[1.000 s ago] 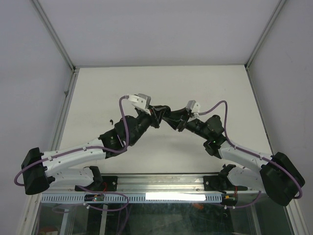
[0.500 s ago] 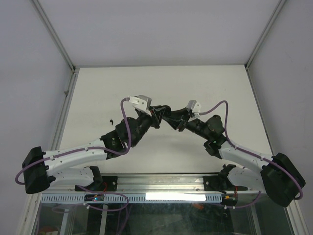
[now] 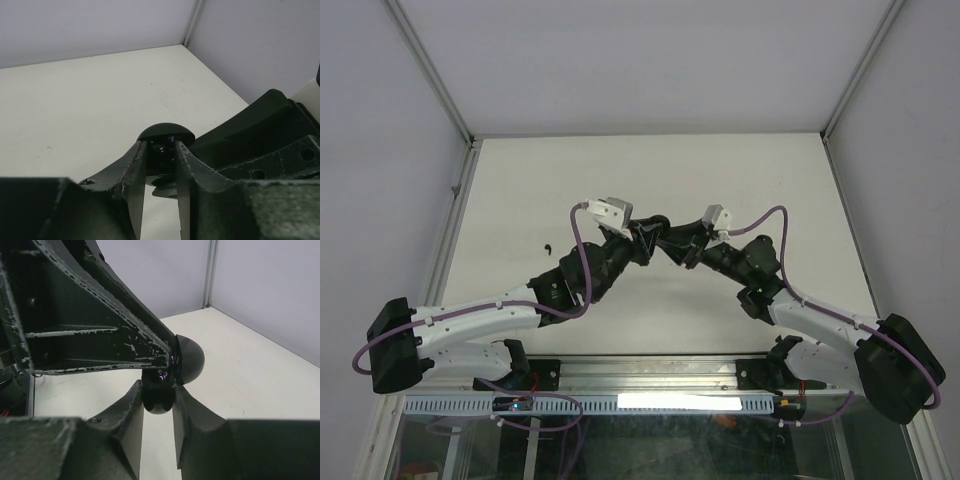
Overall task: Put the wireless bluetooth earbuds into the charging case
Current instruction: Place the earbud in the charging case, then pick up the earbud from the center of the board.
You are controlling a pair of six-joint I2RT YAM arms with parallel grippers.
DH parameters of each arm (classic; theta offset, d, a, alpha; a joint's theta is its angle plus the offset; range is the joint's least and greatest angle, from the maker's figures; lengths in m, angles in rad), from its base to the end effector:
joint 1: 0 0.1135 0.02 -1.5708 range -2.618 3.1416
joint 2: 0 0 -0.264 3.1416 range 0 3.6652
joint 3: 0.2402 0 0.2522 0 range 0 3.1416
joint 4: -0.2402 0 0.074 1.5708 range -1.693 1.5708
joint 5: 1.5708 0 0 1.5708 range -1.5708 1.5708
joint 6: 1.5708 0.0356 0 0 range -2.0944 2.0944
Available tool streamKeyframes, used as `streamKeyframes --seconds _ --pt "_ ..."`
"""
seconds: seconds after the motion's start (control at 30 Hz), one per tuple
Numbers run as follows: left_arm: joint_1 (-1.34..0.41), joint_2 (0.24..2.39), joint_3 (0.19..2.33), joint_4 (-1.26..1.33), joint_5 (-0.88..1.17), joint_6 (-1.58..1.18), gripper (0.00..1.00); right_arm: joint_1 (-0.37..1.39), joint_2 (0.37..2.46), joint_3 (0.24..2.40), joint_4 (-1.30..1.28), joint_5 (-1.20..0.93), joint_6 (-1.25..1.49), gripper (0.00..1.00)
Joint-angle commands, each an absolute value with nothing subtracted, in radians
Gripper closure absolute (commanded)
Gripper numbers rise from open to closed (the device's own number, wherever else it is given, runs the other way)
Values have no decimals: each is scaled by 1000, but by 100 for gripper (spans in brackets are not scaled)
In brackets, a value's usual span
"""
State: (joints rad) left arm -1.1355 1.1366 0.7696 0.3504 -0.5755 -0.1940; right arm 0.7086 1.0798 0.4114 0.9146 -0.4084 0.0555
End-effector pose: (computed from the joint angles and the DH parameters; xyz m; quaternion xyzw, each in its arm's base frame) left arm 0.1285 -0.2303 0.3194 0.1327 0.6995 -0.2555 0.6540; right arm 0.1642 0.1594 0.2676 -0.3446 0.5190 0.4036 0.6700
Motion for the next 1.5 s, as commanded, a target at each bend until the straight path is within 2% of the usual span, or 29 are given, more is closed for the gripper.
streamKeyframes --seconds 0.0,0.17,0.5,0.73,1.07,1.47 --pt "-1150 1115 780 295 -584 -218 67 713 1041 434 995 -409 59 100" --pt "-1150 1087 814 202 -601 -266 50 712 1034 427 984 -398 50 100" --pt "-1147 1032 937 -68 -703 -283 38 690 1016 388 969 -368 35 100" --pt "-1101 1020 996 -279 -789 -306 35 674 992 363 936 -352 10 100" --pt "-802 1058 1001 -528 -556 -497 33 653 1007 342 904 -357 -40 100" --pt "-455 1220 943 -562 -404 -466 36 643 1052 288 960 -379 -71 100"
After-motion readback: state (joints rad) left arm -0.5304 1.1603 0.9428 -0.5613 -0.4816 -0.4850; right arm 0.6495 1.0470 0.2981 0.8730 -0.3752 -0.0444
